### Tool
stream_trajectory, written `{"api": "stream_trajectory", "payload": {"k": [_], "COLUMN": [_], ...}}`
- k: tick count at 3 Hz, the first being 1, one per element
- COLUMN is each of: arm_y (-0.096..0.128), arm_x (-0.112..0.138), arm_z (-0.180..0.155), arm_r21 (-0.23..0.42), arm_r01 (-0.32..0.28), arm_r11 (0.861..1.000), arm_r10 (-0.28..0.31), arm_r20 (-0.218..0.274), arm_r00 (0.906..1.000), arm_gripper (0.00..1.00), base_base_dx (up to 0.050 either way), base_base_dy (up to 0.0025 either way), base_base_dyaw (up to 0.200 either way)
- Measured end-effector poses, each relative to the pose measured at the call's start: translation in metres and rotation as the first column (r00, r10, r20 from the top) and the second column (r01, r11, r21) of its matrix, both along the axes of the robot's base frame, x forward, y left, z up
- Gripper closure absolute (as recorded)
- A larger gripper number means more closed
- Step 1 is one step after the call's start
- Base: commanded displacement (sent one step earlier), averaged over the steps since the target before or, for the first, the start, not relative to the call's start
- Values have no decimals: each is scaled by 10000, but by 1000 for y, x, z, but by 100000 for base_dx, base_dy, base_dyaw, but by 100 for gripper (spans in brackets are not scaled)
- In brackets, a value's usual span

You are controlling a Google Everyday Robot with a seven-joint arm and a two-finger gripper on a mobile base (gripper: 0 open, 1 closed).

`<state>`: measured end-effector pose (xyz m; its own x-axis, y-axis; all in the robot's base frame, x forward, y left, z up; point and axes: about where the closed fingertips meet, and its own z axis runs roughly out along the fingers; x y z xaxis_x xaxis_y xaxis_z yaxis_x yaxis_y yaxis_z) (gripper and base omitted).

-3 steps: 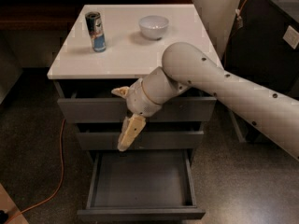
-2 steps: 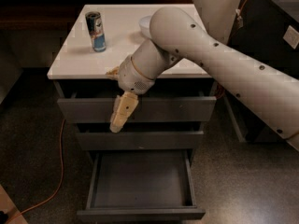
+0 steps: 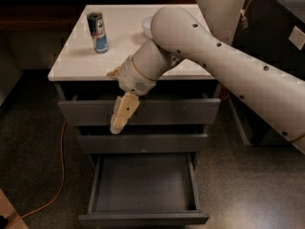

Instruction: Place redbull can into bottom drawer

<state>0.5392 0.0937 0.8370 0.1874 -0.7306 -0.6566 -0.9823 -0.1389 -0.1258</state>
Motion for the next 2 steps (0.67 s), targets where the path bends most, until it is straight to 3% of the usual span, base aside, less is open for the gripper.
{"api": "stream_trajectory", "payload": {"k": [2], "arm_y": [3], "arm_x": [33], "arm_z": [11], "arm_r21": [-109], "arm_r01": [1141], "arm_r11": [9934], "arm_r10": [-1145], "arm_r20": [-483], "arm_r00": [9923], "arm_gripper": [0], "base_base_dx": [0], "base_base_dy": [0], "base_base_dyaw": [0]}}
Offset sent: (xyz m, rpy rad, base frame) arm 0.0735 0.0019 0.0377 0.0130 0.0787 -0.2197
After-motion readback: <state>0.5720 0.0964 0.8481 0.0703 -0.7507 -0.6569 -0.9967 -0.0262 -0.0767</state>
